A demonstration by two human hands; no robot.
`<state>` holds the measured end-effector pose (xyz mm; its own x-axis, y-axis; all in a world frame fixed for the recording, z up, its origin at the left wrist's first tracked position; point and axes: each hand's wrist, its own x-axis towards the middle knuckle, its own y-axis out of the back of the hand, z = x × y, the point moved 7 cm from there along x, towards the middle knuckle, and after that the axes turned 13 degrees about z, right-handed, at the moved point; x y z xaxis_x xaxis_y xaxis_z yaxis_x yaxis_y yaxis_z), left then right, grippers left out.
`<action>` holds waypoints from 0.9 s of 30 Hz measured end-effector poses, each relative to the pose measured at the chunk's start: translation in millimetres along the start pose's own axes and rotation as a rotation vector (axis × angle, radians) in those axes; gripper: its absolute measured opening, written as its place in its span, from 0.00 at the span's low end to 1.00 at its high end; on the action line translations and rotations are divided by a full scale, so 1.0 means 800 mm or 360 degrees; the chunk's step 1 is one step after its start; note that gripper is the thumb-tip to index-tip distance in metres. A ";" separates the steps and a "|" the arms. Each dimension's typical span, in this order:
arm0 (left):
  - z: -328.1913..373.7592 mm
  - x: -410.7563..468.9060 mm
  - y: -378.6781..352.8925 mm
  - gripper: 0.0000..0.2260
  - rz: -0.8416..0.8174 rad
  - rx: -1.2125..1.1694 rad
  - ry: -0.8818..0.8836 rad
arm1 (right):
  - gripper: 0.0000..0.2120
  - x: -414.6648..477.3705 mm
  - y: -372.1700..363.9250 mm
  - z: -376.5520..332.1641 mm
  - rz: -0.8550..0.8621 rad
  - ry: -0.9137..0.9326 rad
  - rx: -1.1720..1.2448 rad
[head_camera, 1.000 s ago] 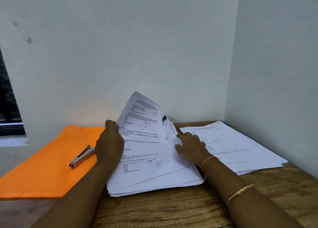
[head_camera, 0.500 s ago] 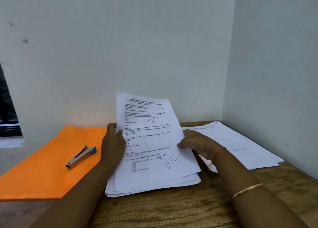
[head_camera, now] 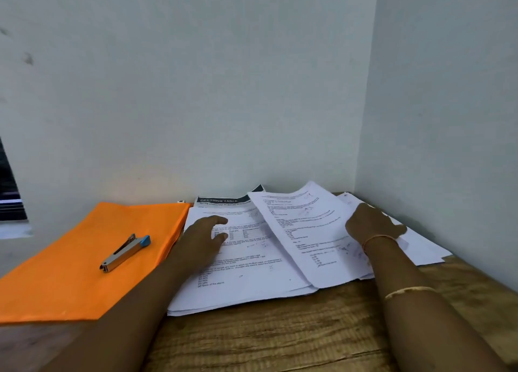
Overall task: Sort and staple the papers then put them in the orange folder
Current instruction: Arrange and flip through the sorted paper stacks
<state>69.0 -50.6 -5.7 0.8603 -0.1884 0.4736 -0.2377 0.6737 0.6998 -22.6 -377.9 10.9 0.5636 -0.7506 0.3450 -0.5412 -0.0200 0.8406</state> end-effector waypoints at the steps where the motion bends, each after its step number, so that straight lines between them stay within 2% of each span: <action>1: -0.002 0.001 0.000 0.16 0.0000 0.0011 0.0004 | 0.17 -0.003 0.000 0.004 -0.0013 -0.0040 -0.0052; 6: -0.004 -0.001 0.001 0.16 0.0000 0.0083 -0.0021 | 0.21 -0.012 -0.005 -0.006 0.0042 0.0085 -0.0244; 9: 0.000 -0.005 0.002 0.16 -0.0027 0.0084 -0.0060 | 0.25 -0.018 -0.008 -0.044 0.0047 0.0432 0.0061; 12: 0.001 -0.007 0.004 0.16 -0.0043 0.0106 -0.0063 | 0.39 -0.052 -0.023 -0.087 -0.0401 0.0759 0.0514; 14: 0.002 -0.007 0.003 0.16 -0.0046 0.0109 -0.0067 | 0.51 -0.069 -0.038 -0.101 -0.0584 0.0831 0.0459; 15: 0.001 -0.008 0.003 0.16 -0.0047 0.0110 -0.0069 | 0.52 -0.074 -0.044 -0.102 -0.0608 0.0838 0.0335; 19: 0.000 -0.009 0.003 0.16 -0.0063 0.0125 -0.0059 | 0.44 -0.076 -0.053 -0.090 -0.0605 0.0800 -0.0048; 27: -0.003 -0.007 0.004 0.20 -0.0051 0.0132 -0.0009 | 0.37 -0.047 -0.059 -0.056 -0.0547 0.0545 -0.0139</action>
<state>64.4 -45.7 -7.8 0.8655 -0.2131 0.4534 -0.2470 0.6059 0.7562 10.0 -319.5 -23.2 0.8811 -0.4496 0.1469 -0.2421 -0.1619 0.9567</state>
